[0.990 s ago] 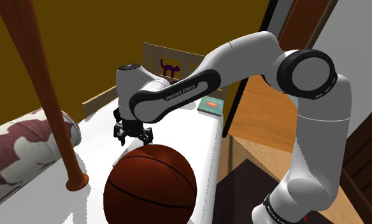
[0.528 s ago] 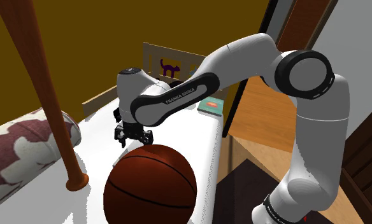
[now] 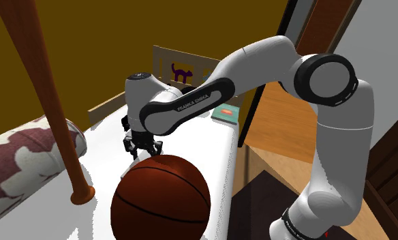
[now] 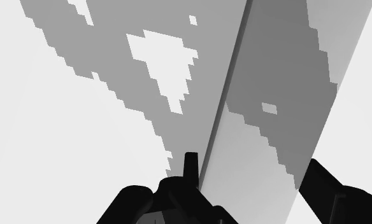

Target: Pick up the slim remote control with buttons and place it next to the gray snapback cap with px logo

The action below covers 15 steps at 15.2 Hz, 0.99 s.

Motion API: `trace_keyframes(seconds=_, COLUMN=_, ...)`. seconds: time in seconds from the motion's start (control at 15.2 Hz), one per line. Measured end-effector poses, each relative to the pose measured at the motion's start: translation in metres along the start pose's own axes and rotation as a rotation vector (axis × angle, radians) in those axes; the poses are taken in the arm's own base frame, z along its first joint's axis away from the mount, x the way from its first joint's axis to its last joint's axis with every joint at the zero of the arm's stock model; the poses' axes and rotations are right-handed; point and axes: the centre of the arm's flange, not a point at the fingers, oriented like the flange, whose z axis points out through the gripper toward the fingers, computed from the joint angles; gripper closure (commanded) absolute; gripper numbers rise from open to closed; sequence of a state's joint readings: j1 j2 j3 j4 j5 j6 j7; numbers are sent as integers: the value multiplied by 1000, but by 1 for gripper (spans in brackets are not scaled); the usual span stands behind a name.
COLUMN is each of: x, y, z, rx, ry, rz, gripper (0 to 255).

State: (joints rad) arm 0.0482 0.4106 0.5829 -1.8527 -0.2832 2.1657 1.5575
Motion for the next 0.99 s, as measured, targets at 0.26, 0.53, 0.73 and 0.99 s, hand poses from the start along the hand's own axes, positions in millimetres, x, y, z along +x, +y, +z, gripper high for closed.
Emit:
trace_keyframes(seconds=0.26, x=0, y=0, z=0, rx=0, ry=0, rz=0, gripper=255)
trace_keyframes(seconds=0.53, x=0, y=0, z=-16, rx=0, ry=0, rz=0, gripper=255)
trace_keyframes(seconds=0.73, x=0, y=1, z=-32, rx=0, ry=0, rz=0, gripper=255)
trace_keyframes(seconds=0.99, x=0, y=2, z=-53, rx=0, ry=0, rz=0, gripper=255)
